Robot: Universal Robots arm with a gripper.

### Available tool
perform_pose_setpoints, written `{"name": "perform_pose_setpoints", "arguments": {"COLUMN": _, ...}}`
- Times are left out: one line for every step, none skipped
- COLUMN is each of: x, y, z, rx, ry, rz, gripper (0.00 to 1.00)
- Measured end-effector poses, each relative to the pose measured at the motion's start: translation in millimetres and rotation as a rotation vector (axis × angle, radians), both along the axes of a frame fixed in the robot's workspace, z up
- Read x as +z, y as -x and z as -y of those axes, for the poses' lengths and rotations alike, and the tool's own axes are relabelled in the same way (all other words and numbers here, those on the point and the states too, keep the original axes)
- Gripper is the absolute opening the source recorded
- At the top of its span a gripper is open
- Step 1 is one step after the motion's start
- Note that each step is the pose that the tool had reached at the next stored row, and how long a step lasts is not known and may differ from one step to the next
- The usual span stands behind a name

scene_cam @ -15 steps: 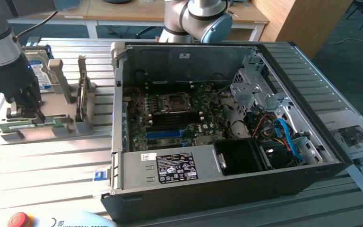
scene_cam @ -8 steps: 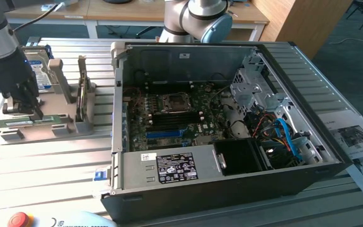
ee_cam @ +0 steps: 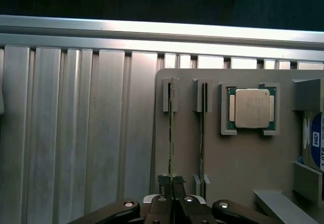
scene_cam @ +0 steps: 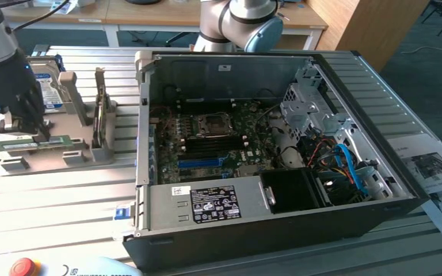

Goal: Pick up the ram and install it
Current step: 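Pick up the ram and move it above insertion slot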

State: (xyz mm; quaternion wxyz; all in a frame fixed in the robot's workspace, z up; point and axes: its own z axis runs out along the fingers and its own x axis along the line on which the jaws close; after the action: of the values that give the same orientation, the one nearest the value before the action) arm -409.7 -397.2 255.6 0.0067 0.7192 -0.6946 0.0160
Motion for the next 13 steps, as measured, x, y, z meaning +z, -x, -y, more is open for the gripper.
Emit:
{"name": "perform_pose_setpoints", "arguments": {"x": 1.7, "y": 0.0, "z": 0.0, "rx": 0.0, "ry": 0.0, "rz": 0.0, "gripper": 0.12}}
{"name": "perform_pose_setpoints", "arguments": {"x": 3.4, "y": 0.0, "z": 0.0, "rx": 0.0, "ry": -0.0001, "rz": 0.0, "gripper": 0.12}}
{"name": "perform_pose_setpoints", "arguments": {"x": 5.0, "y": 0.0, "z": 0.0, "rx": 0.0, "ry": 0.0, "rz": 0.0, "gripper": 0.12}}
{"name": "perform_pose_setpoints", "arguments": {"x": 6.2, "y": 0.0, "z": 0.0, "rx": 0.0, "ry": -0.0001, "rz": 0.0, "gripper": 0.12}}
{"name": "perform_pose_setpoints", "arguments": {"x": 7.5, "y": 0.0, "z": 0.0, "rx": 0.0, "ry": 0.0, "rz": 0.0, "gripper": 0.12}}
{"name": "perform_pose_setpoints", "arguments": {"x": 9.0, "y": 0.0, "z": 0.0, "rx": 0.0, "ry": 0.0, "rz": 0.0001, "gripper": 0.12}}
{"name": "perform_pose_setpoints", "arguments": {"x": 10.7, "y": 0.0, "z": 0.0, "rx": 0.0, "ry": 0.0, "rz": 0.0, "gripper": 0.12}}
{"name": "perform_pose_setpoints", "arguments": {"x": 12.7, "y": 0.0, "z": 0.0, "rx": 0.0, "ry": 0.0, "rz": 0.0001, "gripper": 0.12}}
{"name": "perform_pose_setpoints", "arguments": {"x": 14.8, "y": 0.0, "z": 0.0, "rx": 0.0, "ry": 0.0001, "rz": 0.0, "gripper": 0.12}}
{"name": "perform_pose_setpoints", "arguments": {"x": 16.8, "y": 0.0, "z": 0.0, "rx": 0.0, "ry": 0.0001, "rz": 0.0001, "gripper": 0.12}}
{"name": "perform_pose_setpoints", "arguments": {"x": 19.0, "y": 0.0, "z": 0.0, "rx": 0.0, "ry": 0.0002, "rz": 0.0, "gripper": 0.12}}
{"name": "perform_pose_setpoints", "arguments": {"x": 21.1, "y": 0.0, "z": 0.0, "rx": 0.0, "ry": 0.0002, "rz": 0.0, "gripper": 0.12}}
{"name": "perform_pose_setpoints", "arguments": {"x": 23.3, "y": 0.0, "z": 0.0, "rx": 0.0, "ry": 0.0002, "rz": 0.0, "gripper": 0.12}}
